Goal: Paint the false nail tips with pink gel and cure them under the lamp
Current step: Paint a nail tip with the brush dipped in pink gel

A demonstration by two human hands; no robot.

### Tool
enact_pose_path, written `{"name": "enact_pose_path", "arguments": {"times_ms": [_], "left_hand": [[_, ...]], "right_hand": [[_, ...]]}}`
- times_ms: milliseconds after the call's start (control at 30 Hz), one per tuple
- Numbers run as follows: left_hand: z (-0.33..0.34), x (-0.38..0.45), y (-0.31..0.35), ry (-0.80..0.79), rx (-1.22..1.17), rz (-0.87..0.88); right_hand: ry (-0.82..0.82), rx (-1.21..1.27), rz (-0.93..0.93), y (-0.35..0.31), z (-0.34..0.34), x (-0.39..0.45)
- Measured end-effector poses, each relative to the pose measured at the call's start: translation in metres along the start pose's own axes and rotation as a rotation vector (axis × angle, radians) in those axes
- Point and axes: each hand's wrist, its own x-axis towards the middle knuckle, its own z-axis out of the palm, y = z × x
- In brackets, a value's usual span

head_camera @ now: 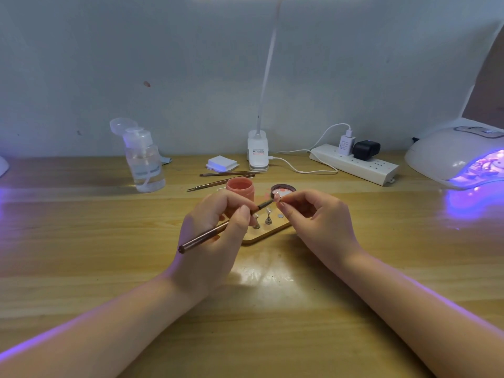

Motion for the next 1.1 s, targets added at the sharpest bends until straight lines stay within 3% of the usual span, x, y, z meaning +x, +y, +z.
{"name": "enact_pose_path", "arguments": {"times_ms": [467,1100], "left_hand": [[0.0032,0.0009,-0.0009,-0.008,-0.097,-0.089],[0.0025,-0.0007,0.0021,0.008,-0.106,-0.032]], "right_hand": [[0.0,0.066,0.013,0.0009,0.0008,-0.0004],[-0.008,0.093,0.005,-0.0015,0.0,-0.0011]]}}
